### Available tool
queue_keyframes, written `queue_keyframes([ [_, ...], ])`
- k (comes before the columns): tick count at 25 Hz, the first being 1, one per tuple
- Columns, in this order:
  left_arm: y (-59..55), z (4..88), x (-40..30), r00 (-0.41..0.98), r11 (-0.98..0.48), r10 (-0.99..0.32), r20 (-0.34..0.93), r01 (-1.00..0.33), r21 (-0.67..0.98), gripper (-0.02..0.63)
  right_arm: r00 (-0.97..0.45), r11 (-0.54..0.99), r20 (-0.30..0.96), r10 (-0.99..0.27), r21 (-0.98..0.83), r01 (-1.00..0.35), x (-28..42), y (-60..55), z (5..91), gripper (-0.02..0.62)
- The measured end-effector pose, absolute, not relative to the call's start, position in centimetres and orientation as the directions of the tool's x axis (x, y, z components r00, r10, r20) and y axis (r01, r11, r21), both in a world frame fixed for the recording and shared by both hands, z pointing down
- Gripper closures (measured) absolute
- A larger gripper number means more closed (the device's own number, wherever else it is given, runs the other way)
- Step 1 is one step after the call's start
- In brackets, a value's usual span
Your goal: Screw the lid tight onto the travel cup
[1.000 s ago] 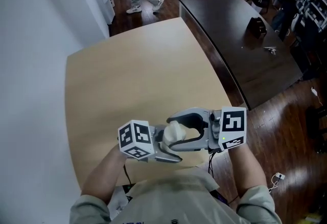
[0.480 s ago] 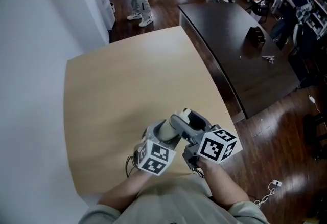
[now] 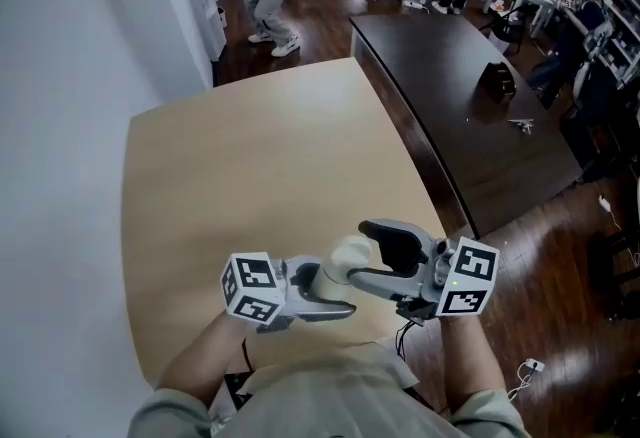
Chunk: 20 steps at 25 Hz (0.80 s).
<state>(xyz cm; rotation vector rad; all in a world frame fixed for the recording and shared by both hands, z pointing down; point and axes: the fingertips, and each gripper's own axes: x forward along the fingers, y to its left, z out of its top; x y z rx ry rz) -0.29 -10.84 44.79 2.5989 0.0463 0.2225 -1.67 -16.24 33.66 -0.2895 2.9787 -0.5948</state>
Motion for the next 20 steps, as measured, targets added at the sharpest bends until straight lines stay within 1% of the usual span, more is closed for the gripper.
queue_keyframes([
  [3,-8.3,42.6,0.0,0.966,-0.842,0.252,0.053,0.192,0.504,0.290,-0.998,0.940,-0.058,-0.037,-0.341,-0.015,-2.4,-14.1,32.5,0.262],
  [6,-6.4,41.6,0.3,0.937,-0.816,0.350,0.005,0.302,0.492,0.290,-0.995,0.945,-0.069,0.073,-0.315,0.091,-3.1,-12.2,31.9,0.252],
  [9,-5.8,41.1,0.3,0.923,-0.802,0.384,-0.021,0.345,0.488,0.290,-0.987,0.940,-0.071,0.145,-0.301,0.160,-3.5,-10.7,31.6,0.252],
  [11,-5.7,40.9,0.3,0.920,-0.798,0.390,-0.028,0.353,0.489,0.290,-0.982,0.936,-0.080,0.168,-0.299,0.185,-3.7,-10.2,31.3,0.252],
  [20,-4.7,40.4,-0.1,0.895,-0.780,0.444,-0.048,0.412,0.472,0.290,-0.976,0.932,-0.082,0.203,-0.289,0.218,-3.2,-9.5,31.3,0.252],
])
